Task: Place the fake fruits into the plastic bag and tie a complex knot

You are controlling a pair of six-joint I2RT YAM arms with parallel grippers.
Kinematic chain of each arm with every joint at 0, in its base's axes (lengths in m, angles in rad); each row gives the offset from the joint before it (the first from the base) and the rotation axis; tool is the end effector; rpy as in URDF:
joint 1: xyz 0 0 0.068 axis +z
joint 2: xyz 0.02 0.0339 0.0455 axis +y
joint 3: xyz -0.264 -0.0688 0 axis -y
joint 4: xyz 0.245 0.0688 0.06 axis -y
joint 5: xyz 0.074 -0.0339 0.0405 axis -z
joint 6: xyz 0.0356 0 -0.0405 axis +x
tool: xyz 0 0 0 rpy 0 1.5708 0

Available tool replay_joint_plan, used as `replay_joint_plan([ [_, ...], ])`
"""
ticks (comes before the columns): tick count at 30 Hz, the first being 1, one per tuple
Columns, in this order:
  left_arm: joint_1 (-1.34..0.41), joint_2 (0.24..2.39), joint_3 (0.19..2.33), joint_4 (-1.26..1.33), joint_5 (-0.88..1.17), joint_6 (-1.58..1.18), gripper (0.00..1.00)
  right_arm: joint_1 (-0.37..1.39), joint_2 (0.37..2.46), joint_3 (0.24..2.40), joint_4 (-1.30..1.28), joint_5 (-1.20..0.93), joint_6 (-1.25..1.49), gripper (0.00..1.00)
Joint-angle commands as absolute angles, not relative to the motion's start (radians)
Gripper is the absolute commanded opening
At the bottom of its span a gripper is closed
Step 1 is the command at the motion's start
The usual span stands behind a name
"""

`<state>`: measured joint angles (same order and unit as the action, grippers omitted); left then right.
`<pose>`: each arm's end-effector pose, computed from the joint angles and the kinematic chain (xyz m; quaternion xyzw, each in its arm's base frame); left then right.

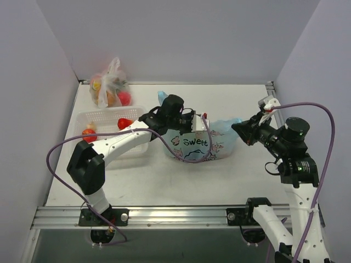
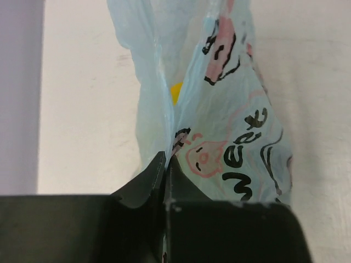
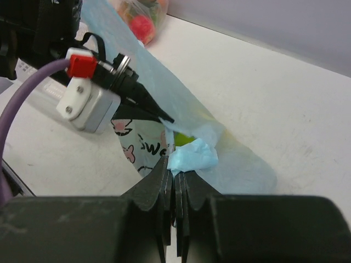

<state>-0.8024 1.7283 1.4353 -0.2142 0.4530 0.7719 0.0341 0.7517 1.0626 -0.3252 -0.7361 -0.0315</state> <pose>0.2709 -0.3027 0.3094 0.6753 0.5122 -0.2011 0.4911 0.1415 0.0287 0.4244 -0.2742 0.6558 0.2571 0.6547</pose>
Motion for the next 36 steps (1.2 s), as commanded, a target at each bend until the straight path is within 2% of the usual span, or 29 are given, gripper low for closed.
replay_joint_plan([
  [1, -0.807, 1.735, 1.476, -0.455, 0.647, 0.807, 0.02, 0.037, 0.816, 1.098, -0.262, -0.716, -0.016, 0.0],
  [2, -0.807, 1.744, 1.48, -0.475, 0.653, 0.798, 0.0, 0.038, 0.83, 1.112, -0.261, -0.754, -0.014, 0.06],
  [3, -0.802, 1.762, 1.486, -0.488, 0.658, 0.787, 0.0, 0.038, 0.845, 1.124, -0.273, -0.782, -0.017, 0.2],
  [4, -0.787, 1.772, 1.499, -0.498, 0.664, 0.763, 0.0, 0.035, 0.868, 1.137, -0.291, -0.798, -0.031, 0.54],
  [5, -0.776, 1.778, 1.509, -0.499, 0.681, 0.75, 0.0, 0.034, 0.879, 1.17, -0.345, -0.811, -0.049, 0.67],
  [6, -0.766, 1.785, 1.522, -0.5, 0.693, 0.738, 0.0, 0.031, 0.887, 1.186, -0.376, -0.836, -0.067, 0.85],
  [9, -0.73, 1.79, 1.571, -0.5, 0.729, 0.701, 0.0, 0.003, 0.882, 1.218, -0.475, -0.865, -0.149, 0.98],
  [15, -0.721, 1.796, 1.626, -0.526, 0.752, 0.709, 0.0, -0.147, 0.789, 1.167, -0.546, -0.989, -0.354, 1.0],
  [19, -0.721, 1.798, 1.634, -0.541, 0.752, 0.718, 0.0, -0.251, 0.739, 1.106, -0.569, -1.148, -0.488, 1.0],
  [22, -0.721, 1.796, 1.638, -0.548, 0.761, 0.729, 0.0, -0.275, 0.741, 1.092, -0.574, -1.193, -0.547, 1.0],
  [26, -0.721, 1.793, 1.637, -0.551, 0.781, 0.732, 0.0, -0.275, 0.778, 0.971, -0.546, -1.248, -0.713, 1.0],
  [30, -0.721, 1.786, 1.623, -0.554, 0.793, 0.758, 0.0, -0.296, 0.822, 0.89, -0.407, -1.354, -0.741, 1.0],
  [36, -0.721, 1.79, 1.617, -0.555, 0.811, 0.765, 0.0, -0.258, 0.89, 0.784, 0.045, -1.351, -0.454, 1.0],
])
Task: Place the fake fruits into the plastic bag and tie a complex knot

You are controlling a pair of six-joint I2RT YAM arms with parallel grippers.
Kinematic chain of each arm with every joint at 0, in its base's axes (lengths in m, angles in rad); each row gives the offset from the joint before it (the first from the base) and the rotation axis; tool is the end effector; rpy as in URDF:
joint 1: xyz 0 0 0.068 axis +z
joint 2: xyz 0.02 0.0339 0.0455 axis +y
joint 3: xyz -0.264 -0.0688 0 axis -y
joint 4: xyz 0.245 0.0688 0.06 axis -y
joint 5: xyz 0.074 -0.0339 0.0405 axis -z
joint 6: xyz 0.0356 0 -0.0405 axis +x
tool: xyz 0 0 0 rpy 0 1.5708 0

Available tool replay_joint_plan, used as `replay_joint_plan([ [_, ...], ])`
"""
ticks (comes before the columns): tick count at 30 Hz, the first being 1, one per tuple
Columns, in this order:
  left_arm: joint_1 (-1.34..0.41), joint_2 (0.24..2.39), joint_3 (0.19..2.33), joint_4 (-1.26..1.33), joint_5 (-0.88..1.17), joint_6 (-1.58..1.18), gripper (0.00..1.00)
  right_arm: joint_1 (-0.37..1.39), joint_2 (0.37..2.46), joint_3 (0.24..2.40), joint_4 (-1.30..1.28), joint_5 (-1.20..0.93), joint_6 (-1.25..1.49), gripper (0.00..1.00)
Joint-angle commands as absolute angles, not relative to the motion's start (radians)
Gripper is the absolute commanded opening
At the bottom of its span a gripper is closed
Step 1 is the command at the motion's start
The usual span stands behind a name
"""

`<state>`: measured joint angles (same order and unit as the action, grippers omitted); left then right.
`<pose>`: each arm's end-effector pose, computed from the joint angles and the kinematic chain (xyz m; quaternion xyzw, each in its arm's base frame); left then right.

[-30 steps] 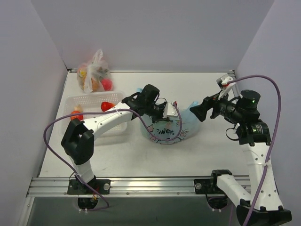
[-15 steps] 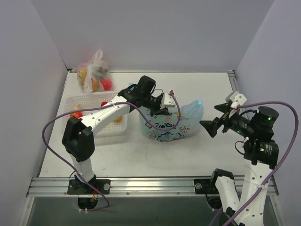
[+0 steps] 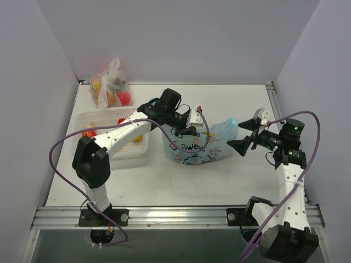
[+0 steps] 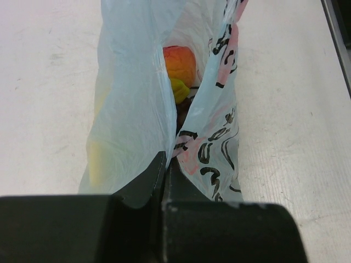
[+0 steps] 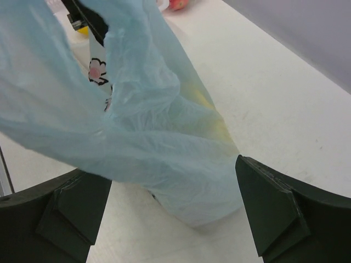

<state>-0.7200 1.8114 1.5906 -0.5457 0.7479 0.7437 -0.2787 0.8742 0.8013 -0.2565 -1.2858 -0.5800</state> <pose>0.2902 -0.2867 0.3054 0.6788 0.5417 -0.3318 0.3683 0.1813 -0.0164 0.3308 -0.4424 0.5914 0.2497 0.6263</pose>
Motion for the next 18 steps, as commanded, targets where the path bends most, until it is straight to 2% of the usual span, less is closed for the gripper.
replay_joint_plan([
  [1, -0.721, 1.795, 1.618, -0.554, 0.813, 0.761, 0.0, -0.246, 0.916, 0.781, 0.076, -1.35, -0.434, 1.0],
  [5, -0.721, 1.809, 1.632, -0.554, 0.815, 0.746, 0.0, -0.128, 0.954, 0.758, 0.124, -1.309, -0.408, 1.0],
  [7, -0.719, 1.809, 1.634, -0.555, 0.808, 0.752, 0.0, -0.104, 0.968, 0.704, 0.275, -1.267, -0.284, 0.98],
  [11, -0.723, 1.79, 1.597, -0.554, 0.799, 0.79, 0.0, -0.084, 1.025, 0.681, 0.417, -1.176, -0.068, 0.77],
  [13, -0.729, 1.783, 1.568, -0.555, 0.795, 0.814, 0.0, -0.086, 1.048, 0.675, 0.468, -1.164, -0.005, 0.73],
  [18, -0.756, 1.776, 1.503, -0.526, 0.723, 0.813, 0.0, -0.083, 1.106, 0.655, 0.545, -1.115, 0.222, 0.5],
])
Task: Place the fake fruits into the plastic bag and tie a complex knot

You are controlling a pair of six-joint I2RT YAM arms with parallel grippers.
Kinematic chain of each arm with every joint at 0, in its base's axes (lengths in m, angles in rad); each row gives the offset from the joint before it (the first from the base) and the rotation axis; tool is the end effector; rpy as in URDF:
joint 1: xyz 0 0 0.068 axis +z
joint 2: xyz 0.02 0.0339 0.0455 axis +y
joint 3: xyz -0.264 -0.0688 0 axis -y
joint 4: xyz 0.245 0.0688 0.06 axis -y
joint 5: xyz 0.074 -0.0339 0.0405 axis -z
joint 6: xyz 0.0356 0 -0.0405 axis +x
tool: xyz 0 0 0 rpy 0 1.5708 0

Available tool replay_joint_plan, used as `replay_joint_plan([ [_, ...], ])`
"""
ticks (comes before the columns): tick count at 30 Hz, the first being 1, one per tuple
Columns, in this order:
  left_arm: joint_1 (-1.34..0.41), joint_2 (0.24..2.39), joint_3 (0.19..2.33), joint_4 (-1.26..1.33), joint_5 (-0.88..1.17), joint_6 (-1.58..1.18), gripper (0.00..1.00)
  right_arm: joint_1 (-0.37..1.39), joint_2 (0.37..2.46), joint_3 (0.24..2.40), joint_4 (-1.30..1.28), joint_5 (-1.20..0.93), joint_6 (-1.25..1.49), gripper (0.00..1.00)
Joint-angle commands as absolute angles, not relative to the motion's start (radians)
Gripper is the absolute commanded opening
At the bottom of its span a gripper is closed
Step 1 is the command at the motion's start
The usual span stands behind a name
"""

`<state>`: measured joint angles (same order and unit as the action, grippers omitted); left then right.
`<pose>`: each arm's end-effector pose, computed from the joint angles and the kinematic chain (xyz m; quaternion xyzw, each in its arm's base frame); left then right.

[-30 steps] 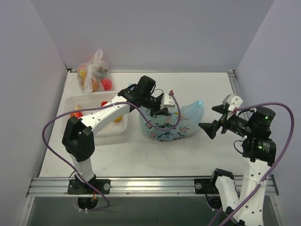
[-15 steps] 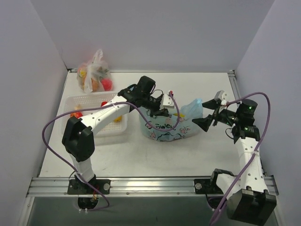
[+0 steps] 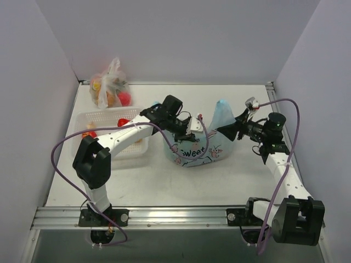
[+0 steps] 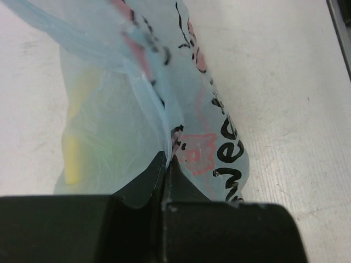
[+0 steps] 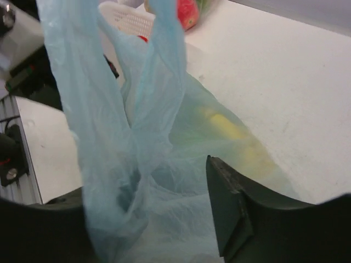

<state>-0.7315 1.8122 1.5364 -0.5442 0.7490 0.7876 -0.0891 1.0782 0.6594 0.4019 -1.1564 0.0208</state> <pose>0.2841 -0.2875 0.2877 0.6935 0.5355 -0.3306 0.3506 0.2337 0.0118 0.2998 -0.3498 0.6173 0.3694 0.6001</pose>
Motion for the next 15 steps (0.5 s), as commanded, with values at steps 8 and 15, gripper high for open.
replay_joint_plan([
  [8, -0.805, 1.712, 1.22, -0.155, 0.502, 0.719, 0.0, -0.052, 1.132, 0.574, 0.525, -1.019, 0.477, 0.0],
  [15, -0.819, 1.718, 1.209, -0.092, 0.462, 0.709, 0.0, -0.045, 1.141, 0.569, 0.45, -1.0, 0.505, 0.0],
])
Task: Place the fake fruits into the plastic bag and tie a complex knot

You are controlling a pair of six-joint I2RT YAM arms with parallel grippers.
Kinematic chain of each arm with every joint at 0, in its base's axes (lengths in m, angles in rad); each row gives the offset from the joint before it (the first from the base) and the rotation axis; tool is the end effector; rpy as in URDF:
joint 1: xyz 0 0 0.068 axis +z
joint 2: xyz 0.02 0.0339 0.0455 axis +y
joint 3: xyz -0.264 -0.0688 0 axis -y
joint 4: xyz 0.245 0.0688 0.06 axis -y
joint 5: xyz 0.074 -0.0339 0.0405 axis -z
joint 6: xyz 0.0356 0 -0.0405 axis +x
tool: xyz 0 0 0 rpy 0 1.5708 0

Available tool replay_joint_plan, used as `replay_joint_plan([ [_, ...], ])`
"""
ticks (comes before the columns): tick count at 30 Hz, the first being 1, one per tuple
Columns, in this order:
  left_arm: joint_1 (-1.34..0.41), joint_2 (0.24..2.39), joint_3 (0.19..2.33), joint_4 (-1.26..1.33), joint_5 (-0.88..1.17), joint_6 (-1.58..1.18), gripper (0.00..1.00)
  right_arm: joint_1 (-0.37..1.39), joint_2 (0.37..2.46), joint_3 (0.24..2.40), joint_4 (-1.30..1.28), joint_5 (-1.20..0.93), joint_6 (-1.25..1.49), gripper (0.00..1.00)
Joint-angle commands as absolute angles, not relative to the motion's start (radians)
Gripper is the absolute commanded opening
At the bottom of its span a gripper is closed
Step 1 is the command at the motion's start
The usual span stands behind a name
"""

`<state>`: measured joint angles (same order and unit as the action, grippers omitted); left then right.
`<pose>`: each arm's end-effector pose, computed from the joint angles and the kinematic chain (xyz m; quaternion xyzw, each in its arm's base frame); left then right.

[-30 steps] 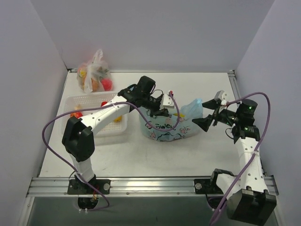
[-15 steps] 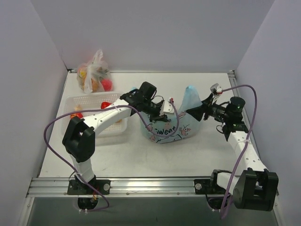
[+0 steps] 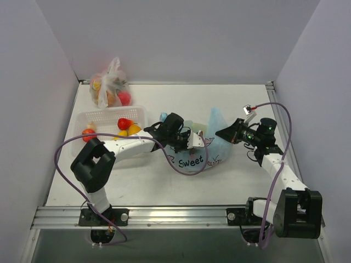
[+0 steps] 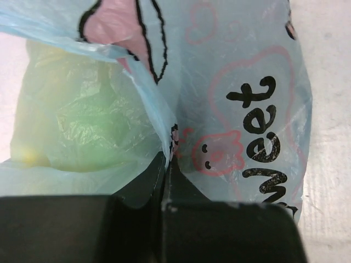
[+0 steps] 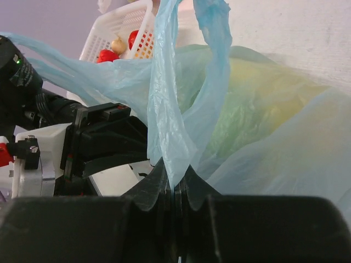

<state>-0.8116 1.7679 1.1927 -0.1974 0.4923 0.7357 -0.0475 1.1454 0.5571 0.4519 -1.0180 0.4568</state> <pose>0.2531 -0.2911 0.2159 0.6922 0.5731 -0.2387 0.3681 0.2412 0.0189 0.2553 -0.1460 0.7172 0.4762 0.4873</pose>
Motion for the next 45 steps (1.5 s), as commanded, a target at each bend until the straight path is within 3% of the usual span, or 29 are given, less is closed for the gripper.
replay_joint_plan([
  [1, -0.822, 1.718, 1.212, -0.094, 0.459, 0.703, 0.0, -0.044, 1.14, 0.577, 0.433, -0.999, 0.52, 0.0],
  [11, -0.934, 1.516, 1.201, -0.259, 0.357, 0.653, 0.0, -0.006, 1.008, 0.721, 0.138, -0.79, 0.664, 0.0],
  [16, -0.991, 1.439, 1.218, -0.366, 0.307, 0.624, 0.0, 0.04, 0.833, 0.744, -0.078, -0.655, 0.669, 0.0],
  [23, -0.994, 1.511, 1.135, -0.351, 0.278, 0.637, 0.0, 0.043, 0.752, 0.559, 0.035, -0.779, 0.617, 0.0],
  [24, -0.994, 1.512, 1.125, -0.344, 0.281, 0.637, 0.0, 0.044, 0.743, 0.548, 0.073, -0.81, 0.58, 0.06],
  [25, -0.993, 1.511, 1.121, -0.335, 0.296, 0.637, 0.0, 0.043, 0.736, 0.545, 0.075, -0.834, 0.557, 0.33],
  [28, -0.991, 1.494, 1.134, -0.336, 0.305, 0.632, 0.0, 0.038, 0.719, 0.548, 0.061, -0.917, 0.456, 0.68],
  [31, -0.989, 1.482, 1.141, -0.344, 0.334, 0.656, 0.0, 0.041, 0.722, 0.543, 0.055, -0.992, 0.381, 0.78],
  [33, -0.989, 1.486, 1.147, -0.344, 0.353, 0.672, 0.0, 0.043, 0.754, 0.529, 0.081, -1.009, 0.359, 0.78],
  [36, -0.989, 1.497, 1.167, -0.339, 0.353, 0.667, 0.0, 0.051, 0.829, 0.514, 0.11, -0.994, 0.339, 0.74],
  [39, -0.989, 1.505, 1.186, -0.322, 0.331, 0.686, 0.0, 0.052, 0.888, 0.517, 0.207, -0.988, 0.379, 0.51],
  [40, -0.988, 1.505, 1.193, -0.318, 0.307, 0.692, 0.0, 0.052, 0.894, 0.528, 0.227, -0.965, 0.391, 0.35],
  [42, -0.982, 1.5, 1.233, -0.321, 0.288, 0.715, 0.0, 0.052, 0.902, 0.56, 0.253, -0.944, 0.422, 0.19],
  [43, -0.979, 1.49, 1.249, -0.328, 0.284, 0.727, 0.0, 0.052, 0.905, 0.616, 0.242, -0.908, 0.428, 0.04],
  [45, -0.97, 1.476, 1.296, -0.342, 0.278, 0.778, 0.0, 0.048, 0.917, 0.673, 0.213, -0.887, 0.477, 0.0],
])
